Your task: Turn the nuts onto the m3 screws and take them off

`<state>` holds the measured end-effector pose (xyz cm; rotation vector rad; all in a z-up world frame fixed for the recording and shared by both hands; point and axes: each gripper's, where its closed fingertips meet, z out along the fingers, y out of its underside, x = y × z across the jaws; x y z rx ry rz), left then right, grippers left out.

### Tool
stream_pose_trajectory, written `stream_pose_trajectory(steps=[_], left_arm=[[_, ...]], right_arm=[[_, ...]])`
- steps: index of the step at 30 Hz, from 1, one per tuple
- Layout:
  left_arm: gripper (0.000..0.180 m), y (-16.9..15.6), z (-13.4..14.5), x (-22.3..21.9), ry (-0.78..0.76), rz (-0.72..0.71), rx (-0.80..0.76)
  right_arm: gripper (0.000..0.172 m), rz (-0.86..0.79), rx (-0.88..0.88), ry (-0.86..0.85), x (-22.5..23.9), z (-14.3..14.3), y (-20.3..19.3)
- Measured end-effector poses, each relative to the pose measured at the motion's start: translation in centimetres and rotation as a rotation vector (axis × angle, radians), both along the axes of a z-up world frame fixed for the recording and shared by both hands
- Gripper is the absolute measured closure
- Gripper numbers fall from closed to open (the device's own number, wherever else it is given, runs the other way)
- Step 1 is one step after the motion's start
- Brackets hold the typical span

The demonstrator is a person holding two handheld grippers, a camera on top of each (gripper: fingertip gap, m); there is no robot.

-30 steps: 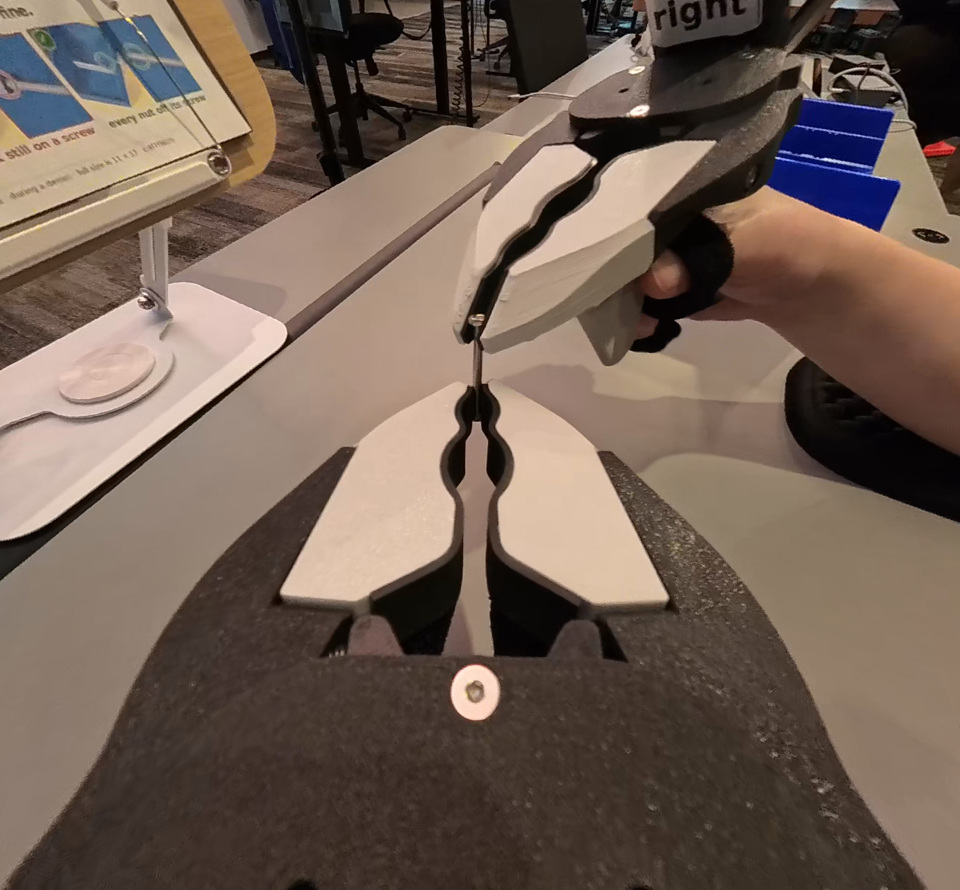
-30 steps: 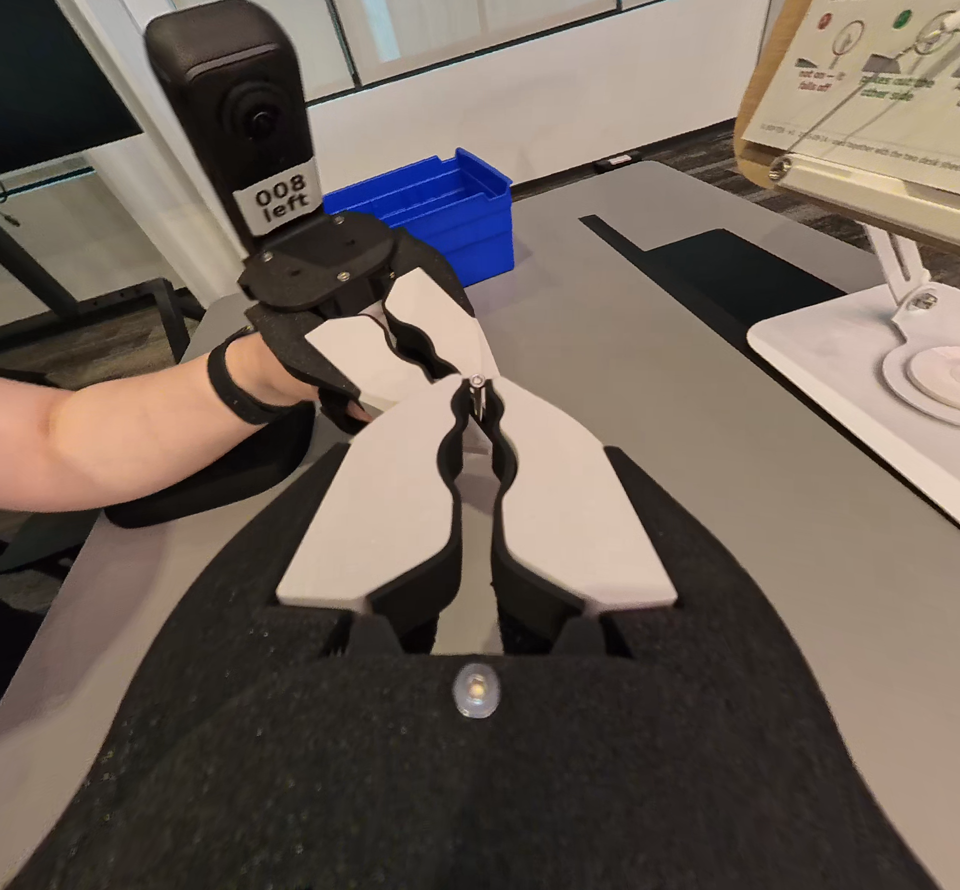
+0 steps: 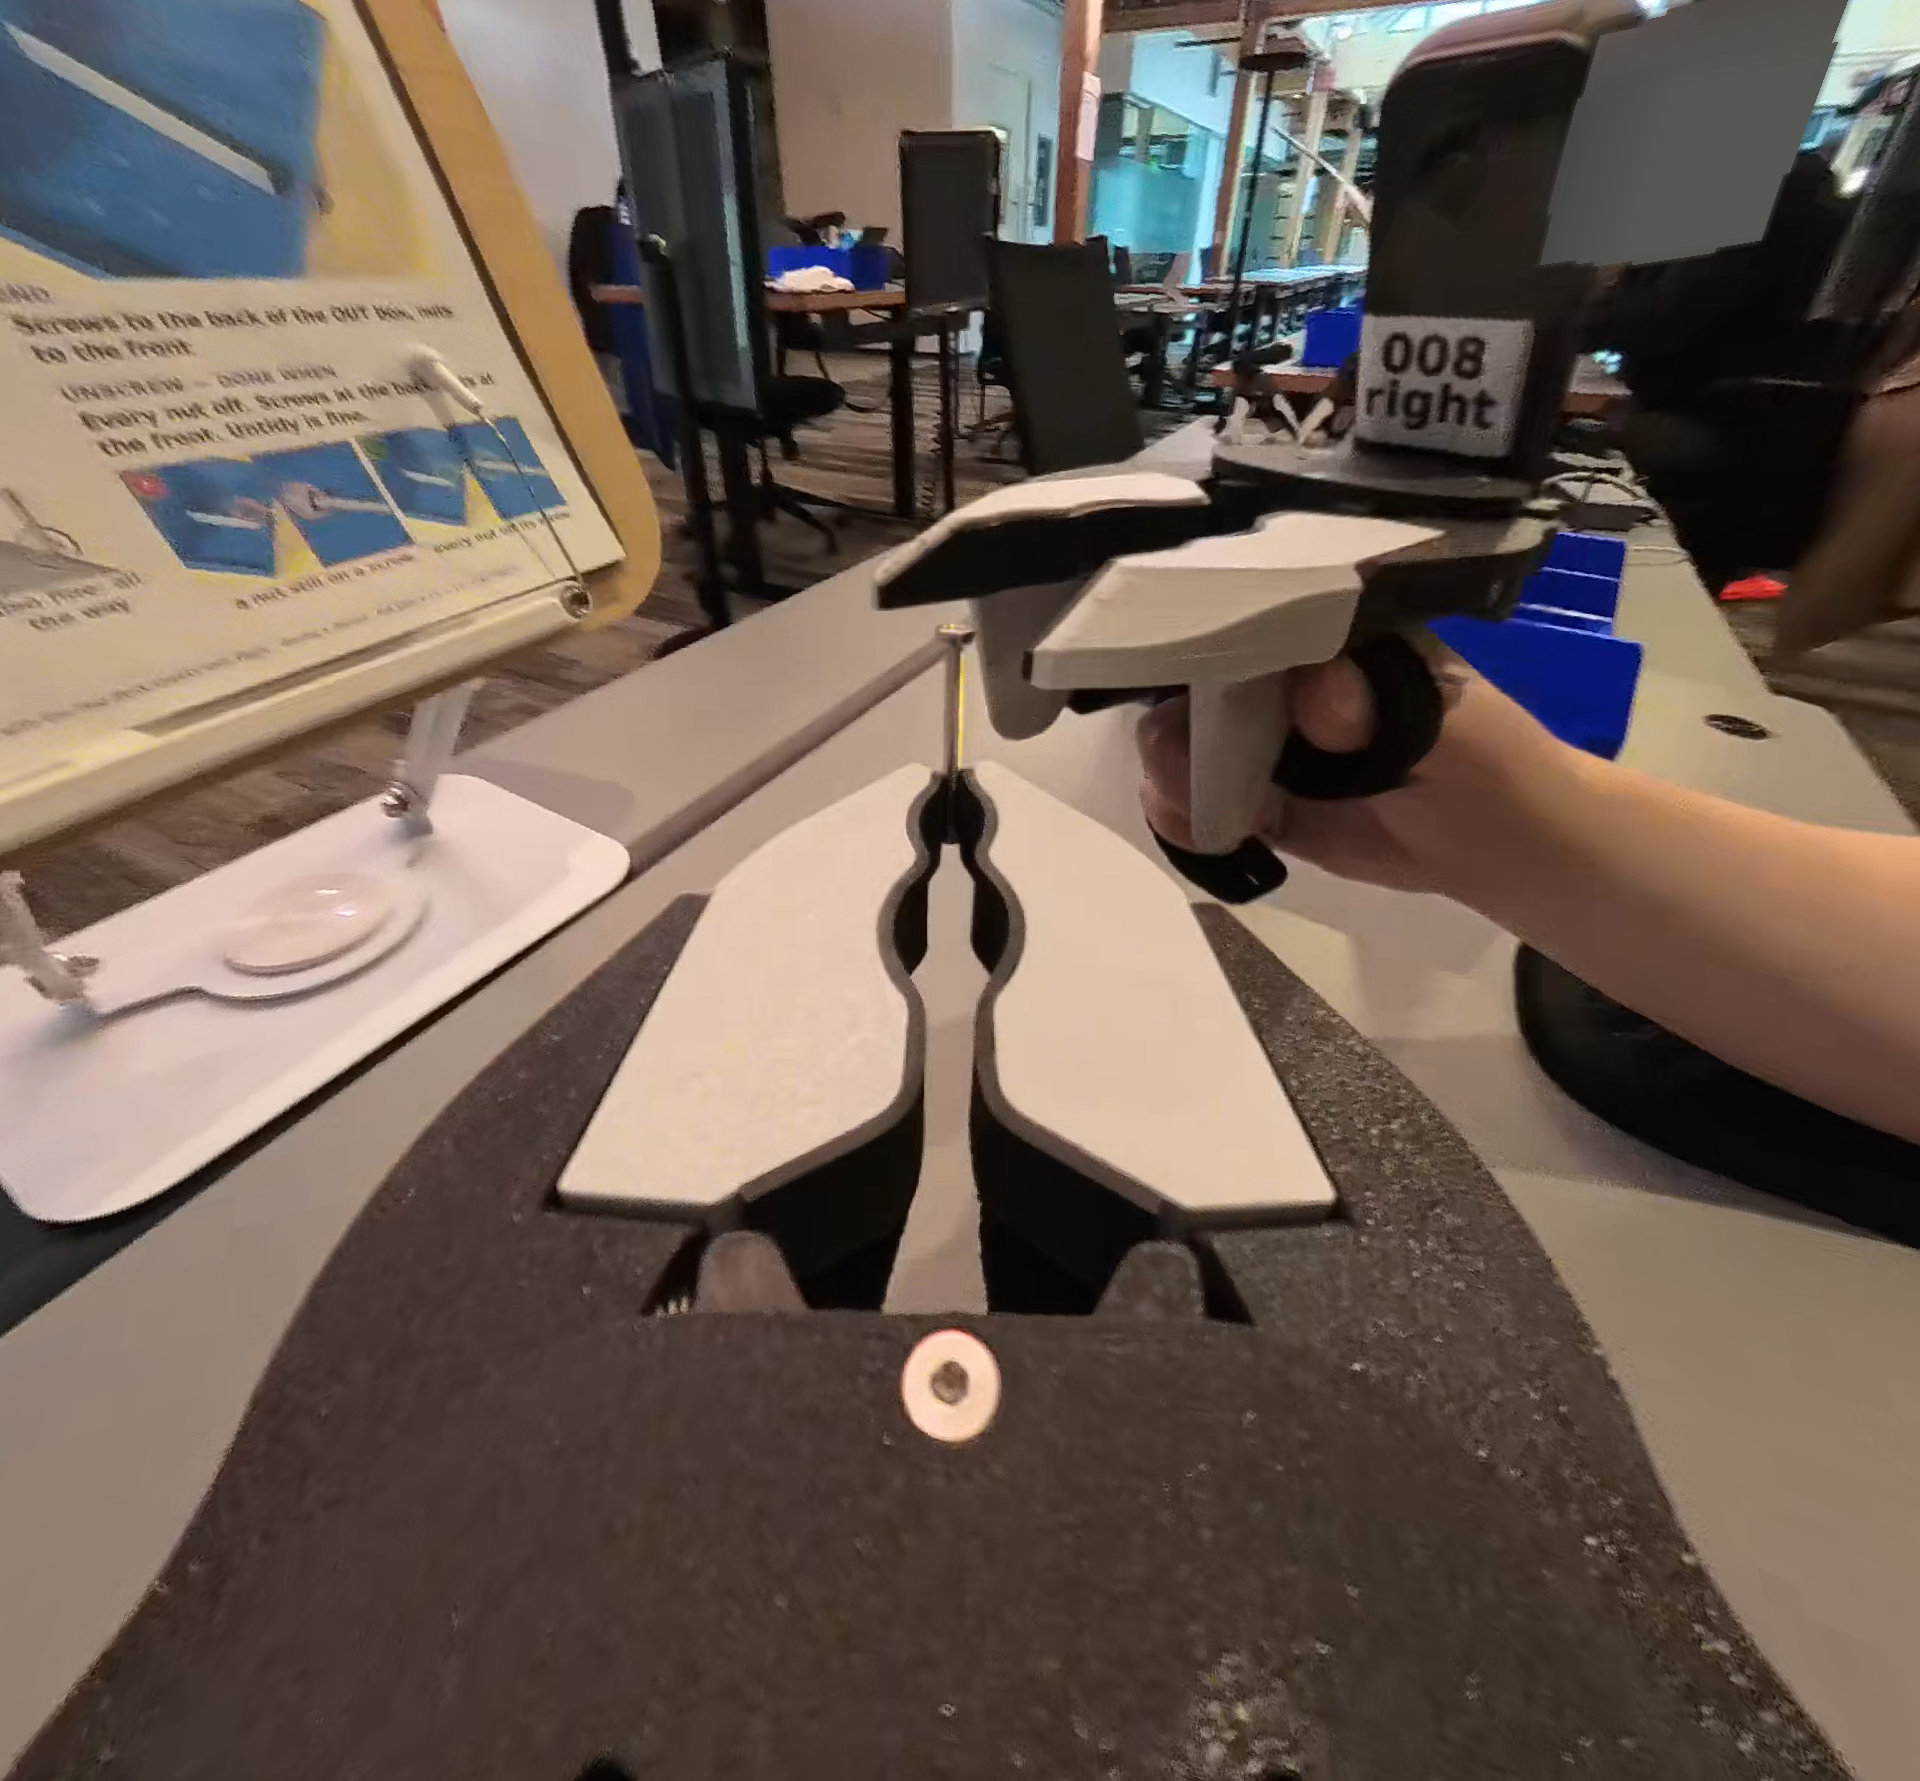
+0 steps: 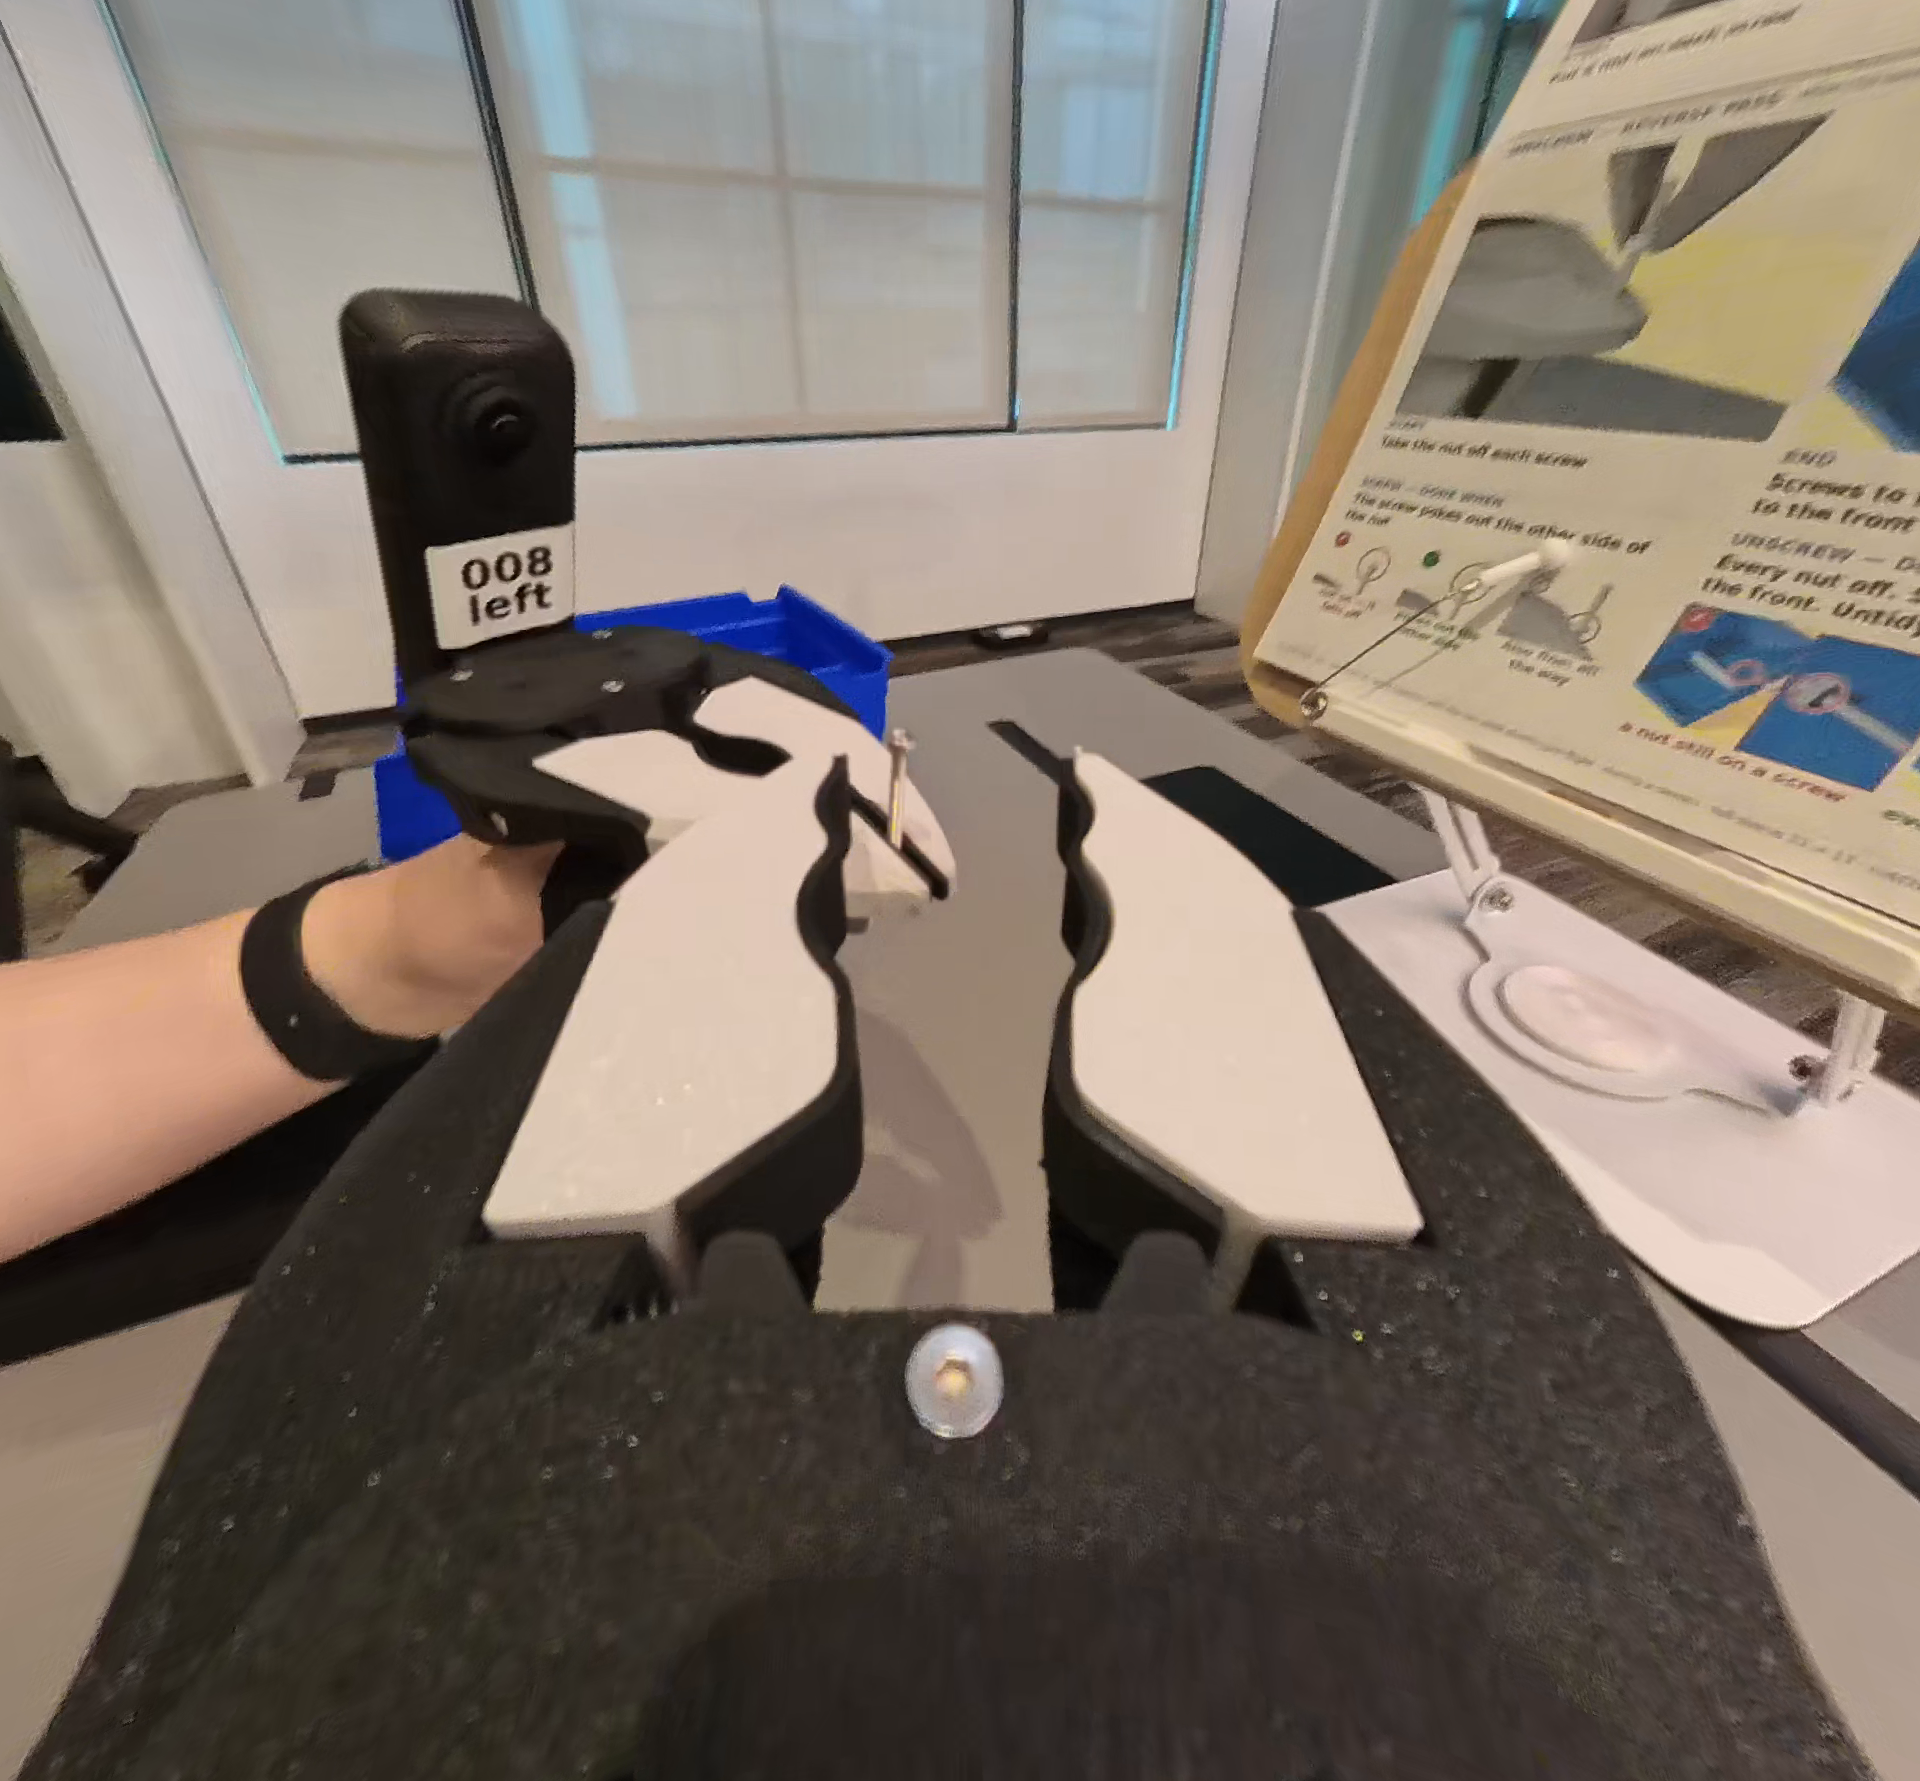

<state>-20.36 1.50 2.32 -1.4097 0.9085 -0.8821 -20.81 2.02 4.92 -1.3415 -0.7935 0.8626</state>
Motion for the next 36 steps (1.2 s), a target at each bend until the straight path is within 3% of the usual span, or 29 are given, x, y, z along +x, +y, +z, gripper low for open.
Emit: stream_pose_trajectory(steps=[5,16,26,30,34,36], left_arm=[[0.178,0.0,0.1,0.8,0.024,0.042,0.046],[0.178,-0.2,0.5,1.1,0.015,0.059,0.078],[0.178,-0.5,0.7,1.1,0.000,0.027,0.068],[0.179,-1.8,1.1,1.2,-0.003,-0.078,0.071],[0.178,-5.2,1.3,1.6,-0.008,-0.329,0.030],[0.178,-7.2,1.0,1.9,-0.013,-0.487,-0.062]], right_arm=[[0.149,-0.091,0.085,0.042,0.3,1.5,-0.4],[0.152,-0.139,0.107,-0.026,-0.2,0.9,-0.3],[0.166,-0.026,0.089,-0.026,-0.5,0.8,-1.1],[0.167,0.136,0.099,-0.002,-0.5,1.4,-2.7],[0.167,0.407,0.148,-0.009,-0.1,1.5,-6.0],[0.167,0.515,0.176,-0.040,0.2,1.2,-7.7]])
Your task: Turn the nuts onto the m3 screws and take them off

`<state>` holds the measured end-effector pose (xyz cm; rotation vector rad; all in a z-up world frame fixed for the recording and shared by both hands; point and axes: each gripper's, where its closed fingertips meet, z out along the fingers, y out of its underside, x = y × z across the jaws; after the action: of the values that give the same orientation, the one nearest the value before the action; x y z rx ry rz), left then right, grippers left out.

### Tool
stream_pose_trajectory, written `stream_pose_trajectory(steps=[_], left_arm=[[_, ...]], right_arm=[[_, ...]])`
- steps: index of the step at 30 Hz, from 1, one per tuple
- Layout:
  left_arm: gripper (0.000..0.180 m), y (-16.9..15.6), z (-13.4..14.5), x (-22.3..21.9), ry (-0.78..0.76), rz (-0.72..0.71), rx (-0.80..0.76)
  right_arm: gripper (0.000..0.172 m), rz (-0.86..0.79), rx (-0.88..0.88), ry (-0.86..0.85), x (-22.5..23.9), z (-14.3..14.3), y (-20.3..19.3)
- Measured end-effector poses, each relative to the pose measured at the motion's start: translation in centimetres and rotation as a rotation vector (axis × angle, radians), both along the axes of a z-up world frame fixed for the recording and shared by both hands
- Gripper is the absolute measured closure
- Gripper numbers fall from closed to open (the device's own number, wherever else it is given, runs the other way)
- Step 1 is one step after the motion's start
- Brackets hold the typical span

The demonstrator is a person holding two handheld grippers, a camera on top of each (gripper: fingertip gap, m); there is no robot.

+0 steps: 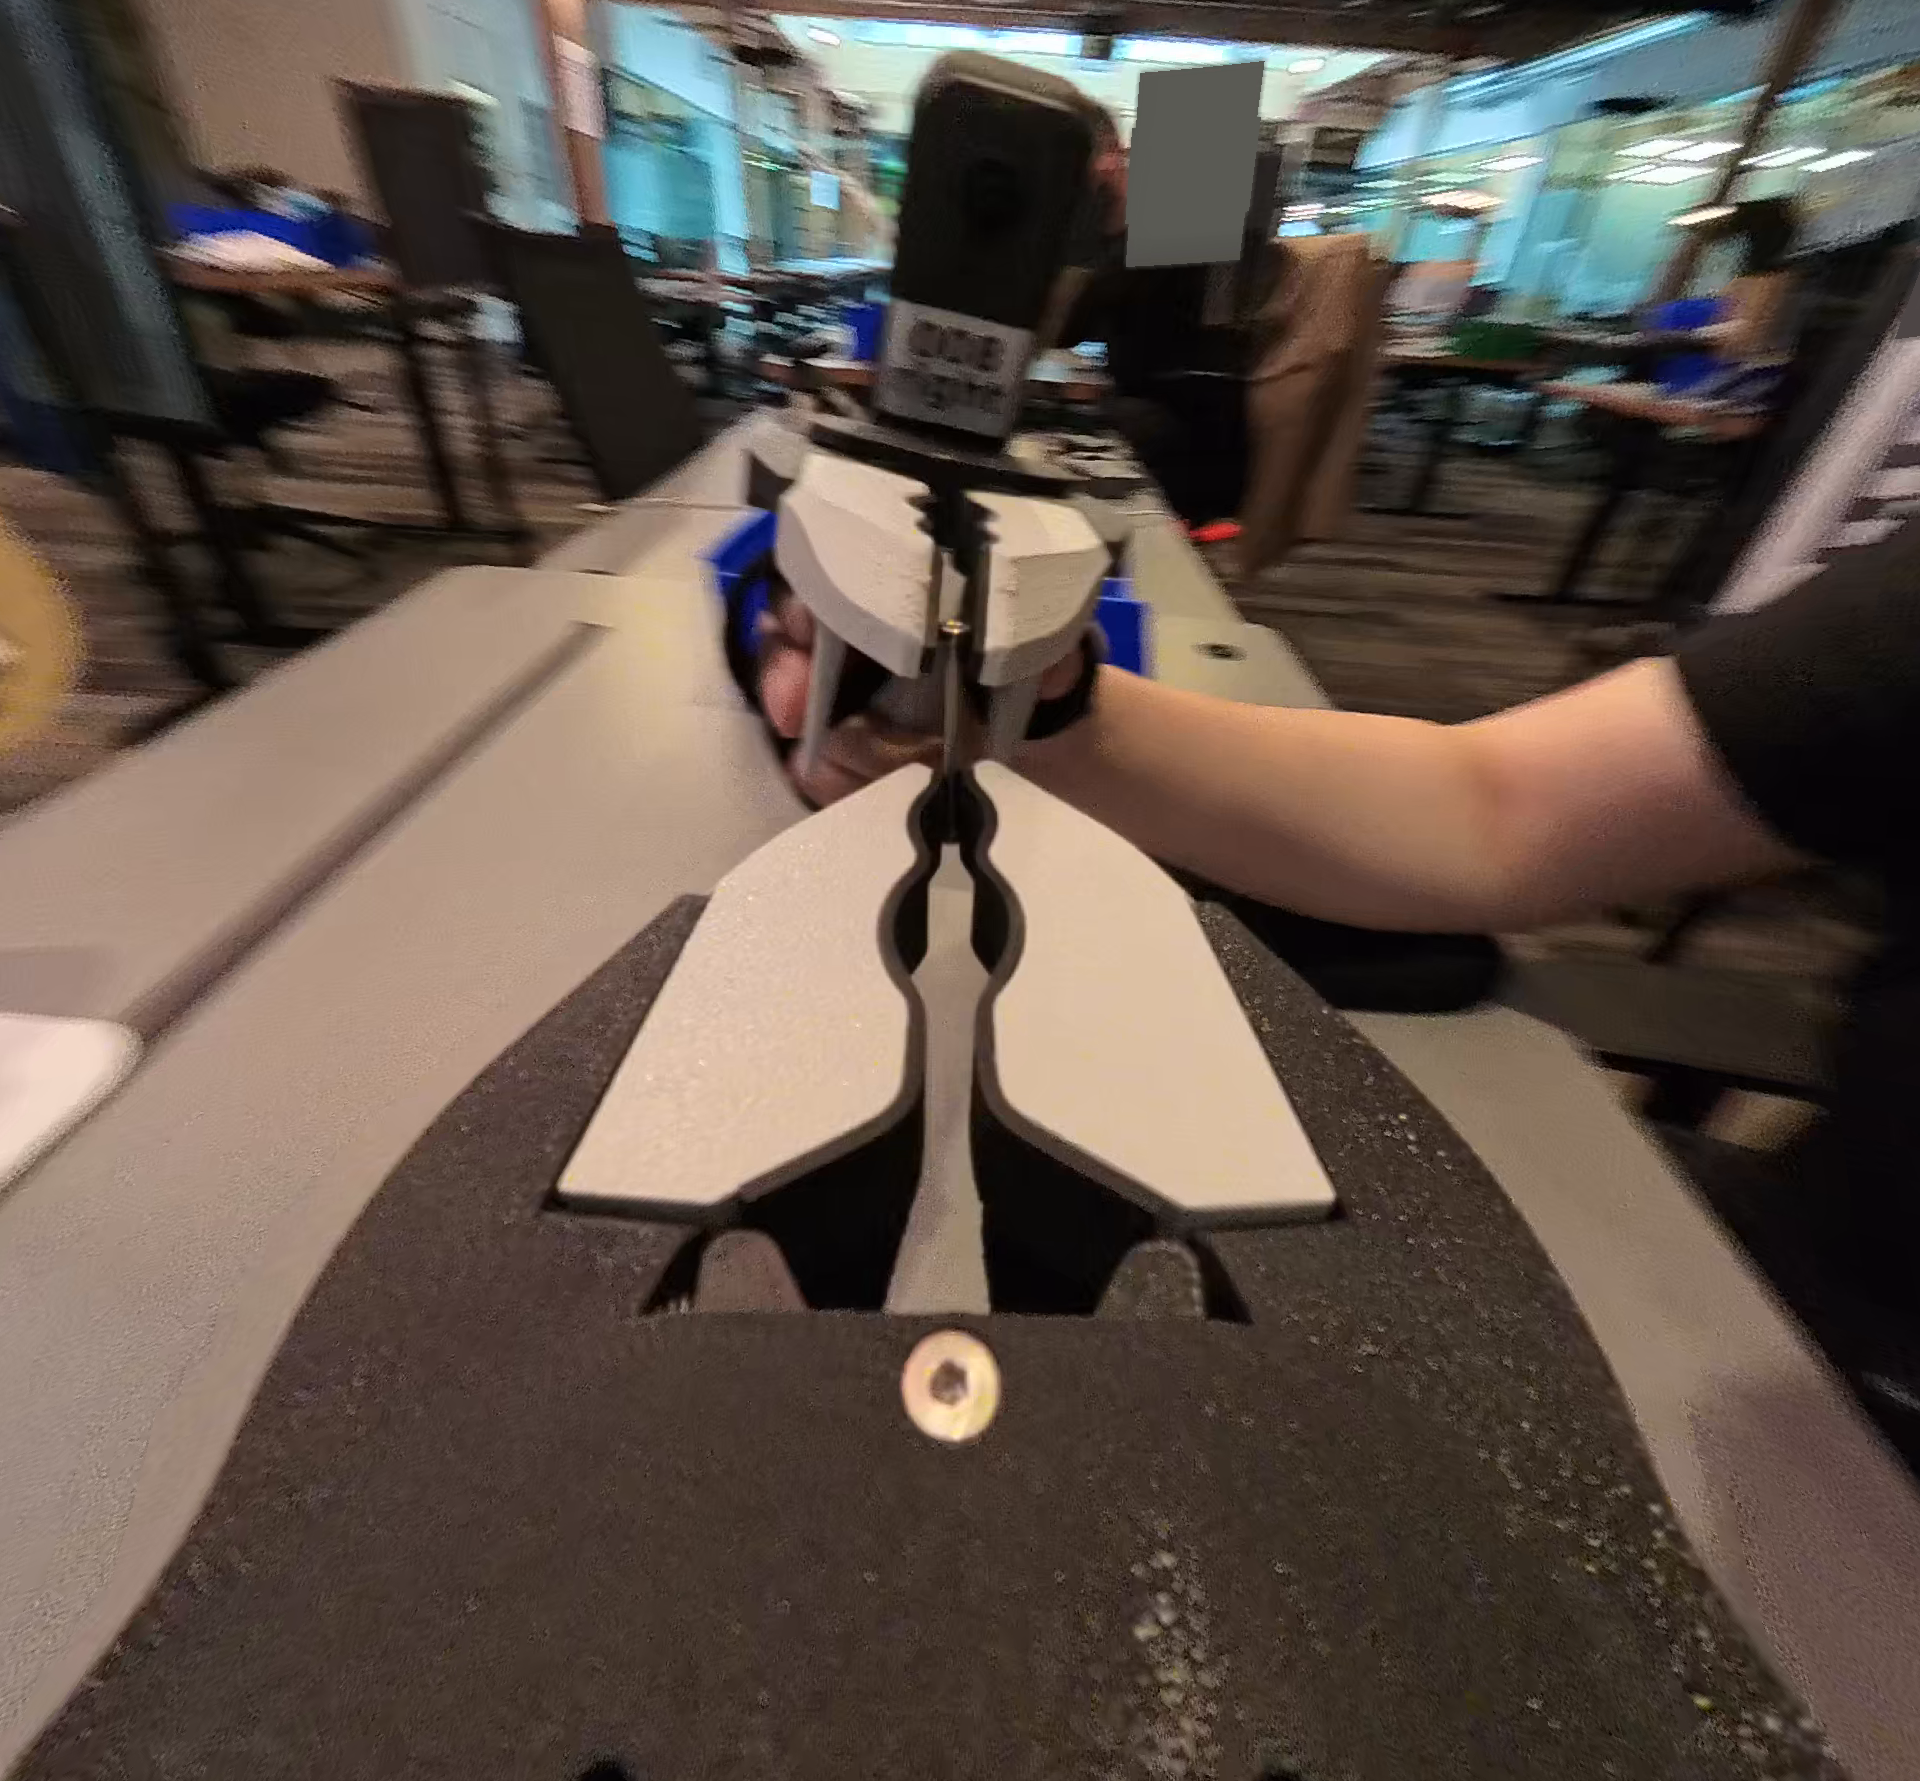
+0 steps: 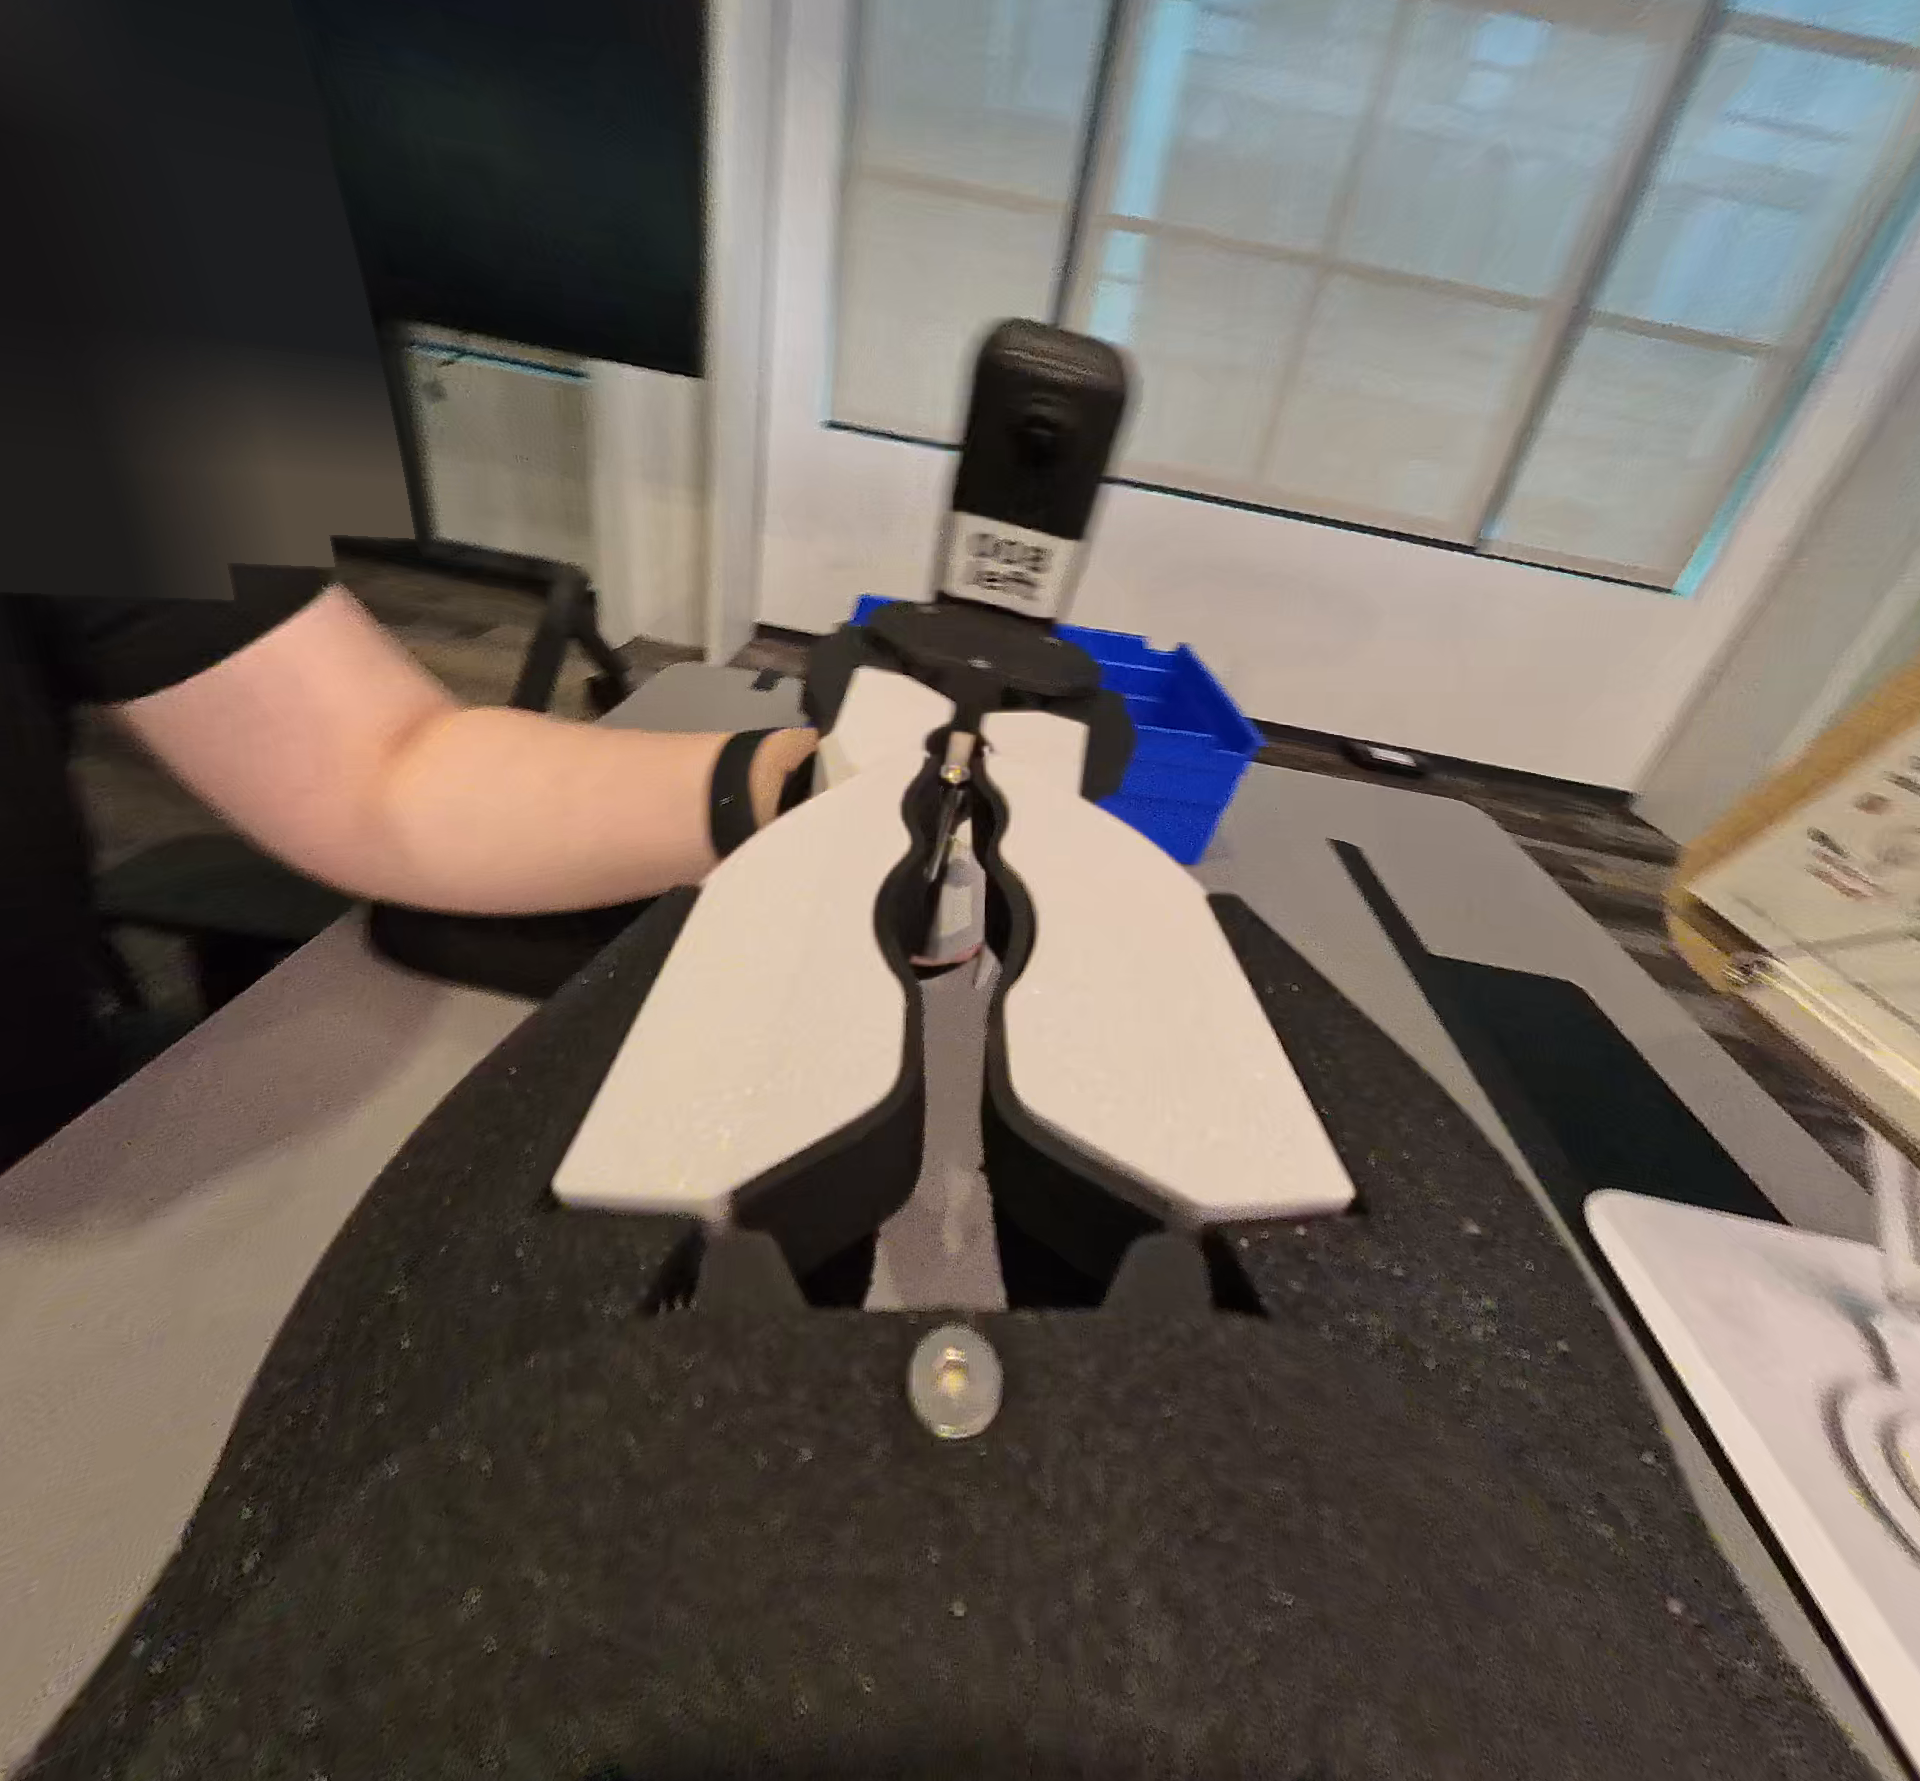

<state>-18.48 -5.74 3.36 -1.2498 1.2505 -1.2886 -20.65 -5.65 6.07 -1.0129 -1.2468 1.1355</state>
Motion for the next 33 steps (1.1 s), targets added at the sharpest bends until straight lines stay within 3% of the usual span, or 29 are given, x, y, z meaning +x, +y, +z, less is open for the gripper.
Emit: stream_pose_trajectory(steps=[2,5,9,13,18,21,23,29,33], left_arm=[[0.178,-1.9,-0.3,0.0,0.009,-0.153,-0.090],[0.179,-3.5,-0.9,-0.1,0.012,-0.272,-0.117],[0.179,-4.0,-1.1,-0.2,0.017,-0.312,-0.121],[0.178,-1.6,-0.3,-0.2,-0.025,-0.157,-0.094],[0.179,4.2,1.6,-1.4,-0.162,0.260,-0.016],[0.179,6.2,1.9,-2.2,-0.173,0.458,0.048],[0.179,6.3,2.0,-2.0,-0.160,0.508,0.090],[0.179,6.4,1.7,-1.0,-0.121,0.610,0.172],[0.179,6.1,1.7,-0.5,-0.114,0.608,0.196]], right_arm=[[0.167,0.077,0.030,-0.049,0.1,-0.5,-1.4],[0.167,0.161,0.037,-0.095,0.1,-1.1,-2.8],[0.166,0.207,-0.005,-0.091,0.0,-1.2,-3.2],[0.135,-0.011,0.014,-0.018,-0.2,0.2,-0.4],[0.134,-0.441,0.073,0.152,1.2,3.5,4.1],[0.142,-0.623,0.111,0.183,1.7,4.1,5.1],[0.139,-0.724,0.103,0.145,1.3,3.5,5.9],[0.143,-0.812,0.090,0.097,-0.3,2.3,6.0],[0.148,-0.881,0.137,0.089,-0.3,2.2,5.9]])
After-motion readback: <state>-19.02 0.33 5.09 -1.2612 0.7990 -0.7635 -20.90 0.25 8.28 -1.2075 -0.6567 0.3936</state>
